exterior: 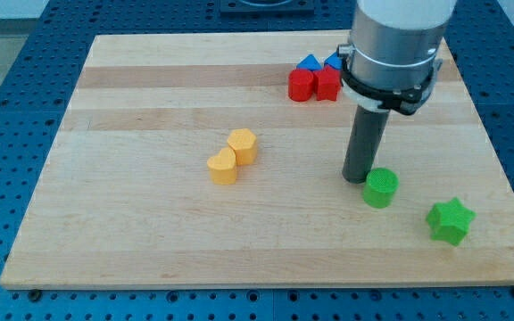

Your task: Push green circle to green star

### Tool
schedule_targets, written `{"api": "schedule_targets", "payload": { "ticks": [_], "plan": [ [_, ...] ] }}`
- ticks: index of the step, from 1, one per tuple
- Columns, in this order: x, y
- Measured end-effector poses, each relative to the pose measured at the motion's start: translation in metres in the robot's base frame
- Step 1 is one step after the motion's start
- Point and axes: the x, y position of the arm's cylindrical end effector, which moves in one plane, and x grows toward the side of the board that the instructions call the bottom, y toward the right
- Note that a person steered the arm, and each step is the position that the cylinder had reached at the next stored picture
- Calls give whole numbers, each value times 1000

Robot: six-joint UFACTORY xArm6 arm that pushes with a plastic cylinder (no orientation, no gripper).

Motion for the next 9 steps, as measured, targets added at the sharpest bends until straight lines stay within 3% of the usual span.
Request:
{"api": "schedule_targets", "payload": {
  "ticks": [4, 9],
  "plan": [
    [42, -6],
    [35, 59]
  ]
}}
